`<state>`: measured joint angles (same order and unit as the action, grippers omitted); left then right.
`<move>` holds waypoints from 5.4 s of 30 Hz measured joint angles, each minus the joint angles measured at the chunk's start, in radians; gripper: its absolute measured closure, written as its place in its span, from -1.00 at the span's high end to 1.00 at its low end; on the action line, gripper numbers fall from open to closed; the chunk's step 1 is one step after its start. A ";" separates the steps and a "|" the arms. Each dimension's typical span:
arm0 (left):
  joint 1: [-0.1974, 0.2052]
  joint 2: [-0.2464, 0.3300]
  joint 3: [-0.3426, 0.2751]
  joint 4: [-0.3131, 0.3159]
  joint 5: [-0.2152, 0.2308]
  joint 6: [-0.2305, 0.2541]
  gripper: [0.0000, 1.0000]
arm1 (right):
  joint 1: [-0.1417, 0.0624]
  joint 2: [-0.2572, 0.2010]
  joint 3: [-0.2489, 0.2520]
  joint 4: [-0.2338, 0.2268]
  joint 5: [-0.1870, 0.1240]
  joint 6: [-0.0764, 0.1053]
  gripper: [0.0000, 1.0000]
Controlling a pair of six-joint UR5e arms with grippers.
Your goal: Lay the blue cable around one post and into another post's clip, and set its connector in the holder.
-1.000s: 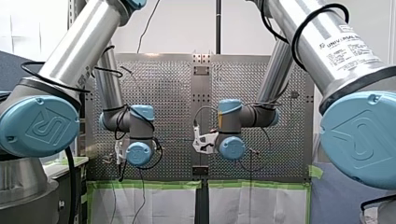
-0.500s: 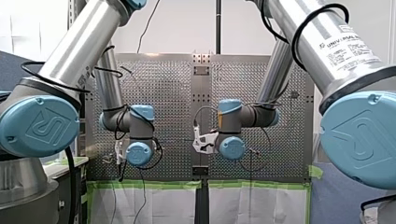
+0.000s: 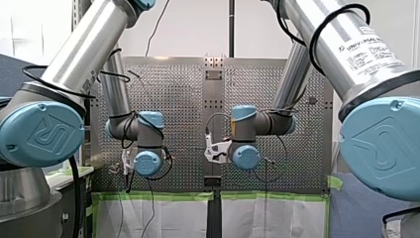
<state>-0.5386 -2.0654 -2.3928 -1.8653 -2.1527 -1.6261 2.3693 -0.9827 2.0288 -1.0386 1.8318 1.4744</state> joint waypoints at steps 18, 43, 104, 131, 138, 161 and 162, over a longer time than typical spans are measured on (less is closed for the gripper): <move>0.030 0.059 -0.048 -0.010 0.023 -0.124 -0.87 | 0.058 -0.053 -0.072 0.119 -0.023 0.049 -1.00; 0.178 0.273 -0.048 -0.223 0.100 -0.146 -0.87 | 0.058 -0.142 -0.228 0.306 -0.028 0.055 -1.00; 0.451 0.771 0.313 -0.708 0.055 -0.367 -0.81 | 0.118 -0.282 -0.556 0.637 -0.173 0.053 -1.00; 0.655 0.670 0.492 -0.765 0.257 -0.382 -0.81 | 0.117 -0.164 -0.742 0.690 -0.179 0.087 -1.00; 0.670 0.609 0.540 -0.719 0.323 -0.414 -0.81 | 0.115 -0.110 -0.796 0.726 -0.179 0.089 -1.00; 0.791 0.526 0.582 -0.681 0.423 -0.488 -0.81 | 0.101 0.006 -1.018 0.738 -0.182 0.089 -1.00; 0.792 0.521 0.583 -0.678 0.431 -0.487 -0.81 | 0.101 0.006 -1.022 0.738 -0.182 0.089 -1.00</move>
<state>0.2535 -1.5441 -1.8094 -2.5429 -1.7220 -2.1131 2.4700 -0.9764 1.0064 -0.3004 1.6498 1.5634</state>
